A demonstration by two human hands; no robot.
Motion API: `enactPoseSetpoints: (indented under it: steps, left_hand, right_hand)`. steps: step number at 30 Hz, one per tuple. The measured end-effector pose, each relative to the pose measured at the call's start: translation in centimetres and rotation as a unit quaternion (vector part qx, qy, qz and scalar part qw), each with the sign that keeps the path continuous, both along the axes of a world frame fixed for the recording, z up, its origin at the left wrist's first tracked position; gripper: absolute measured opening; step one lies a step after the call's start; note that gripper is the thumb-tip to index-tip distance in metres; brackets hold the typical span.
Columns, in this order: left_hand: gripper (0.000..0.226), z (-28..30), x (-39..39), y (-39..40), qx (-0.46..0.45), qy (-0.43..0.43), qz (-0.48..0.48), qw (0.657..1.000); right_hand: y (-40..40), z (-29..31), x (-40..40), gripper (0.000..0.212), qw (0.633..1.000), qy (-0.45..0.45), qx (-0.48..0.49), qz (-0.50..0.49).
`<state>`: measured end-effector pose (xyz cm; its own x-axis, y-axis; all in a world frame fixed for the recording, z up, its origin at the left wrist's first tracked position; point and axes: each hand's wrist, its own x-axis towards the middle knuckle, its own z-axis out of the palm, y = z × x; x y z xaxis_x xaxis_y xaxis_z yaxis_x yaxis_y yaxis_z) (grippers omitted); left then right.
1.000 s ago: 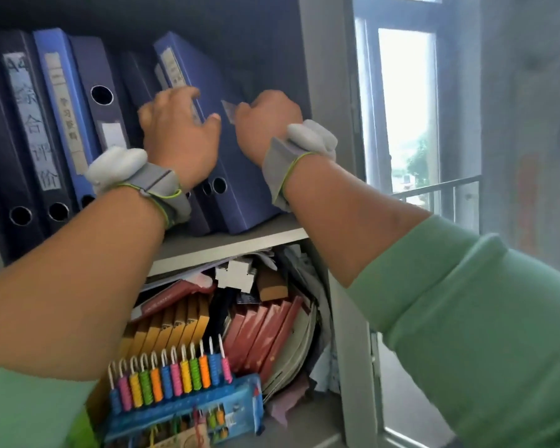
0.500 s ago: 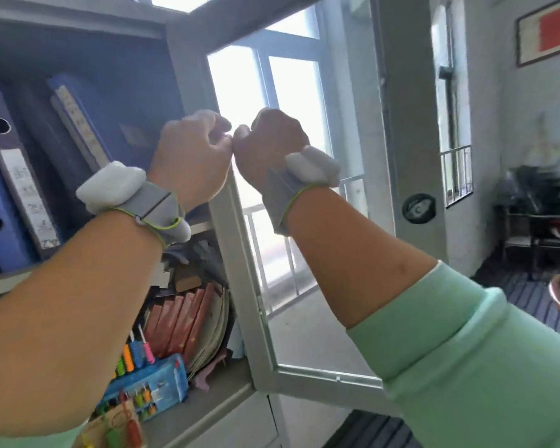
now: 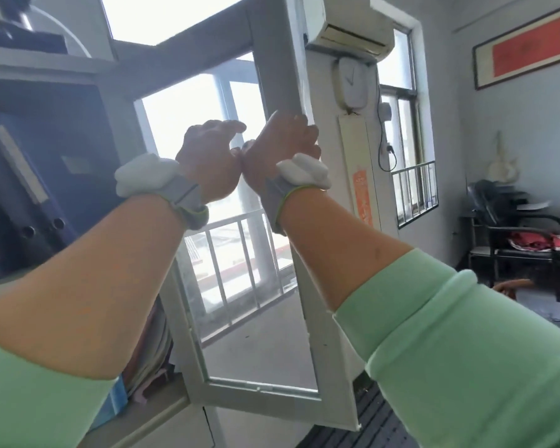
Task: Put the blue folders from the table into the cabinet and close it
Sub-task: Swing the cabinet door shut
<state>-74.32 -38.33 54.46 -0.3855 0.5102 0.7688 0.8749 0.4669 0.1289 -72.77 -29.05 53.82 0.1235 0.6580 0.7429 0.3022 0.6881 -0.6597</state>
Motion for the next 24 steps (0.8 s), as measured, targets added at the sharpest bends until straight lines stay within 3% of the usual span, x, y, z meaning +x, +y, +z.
enactPoseSetpoints:
  steps: [4,10,17,20,24]
  left_hand:
    - [0.046,0.6,0.2,1.8,-0.009,0.001,0.018,1.000]
    - [0.048,1.3,-0.5,2.5,-0.003,0.014,0.033,0.999]
    - [0.051,1.4,-0.3,-1.2,0.017,0.017,0.026,0.999]
    - [0.054,1.9,0.4,-3.7,0.021,0.007,0.033,0.999]
    - [0.055,2.2,1.4,-7.7,0.032,0.022,0.068,0.997]
  right_hand:
    - [1.3,1.1,0.1,0.019,0.995,0.041,-0.087,0.035]
    - [1.4,1.3,0.4,0.048,0.990,0.026,-0.084,0.114]
    - [-1.7,1.0,0.0,0.062,0.997,0.039,-0.059,0.039]
    - [-4.4,1.6,-0.1,0.056,0.991,0.095,-0.095,0.001]
    - [-8.5,1.4,0.4,0.079,0.985,0.165,-0.051,-0.028]
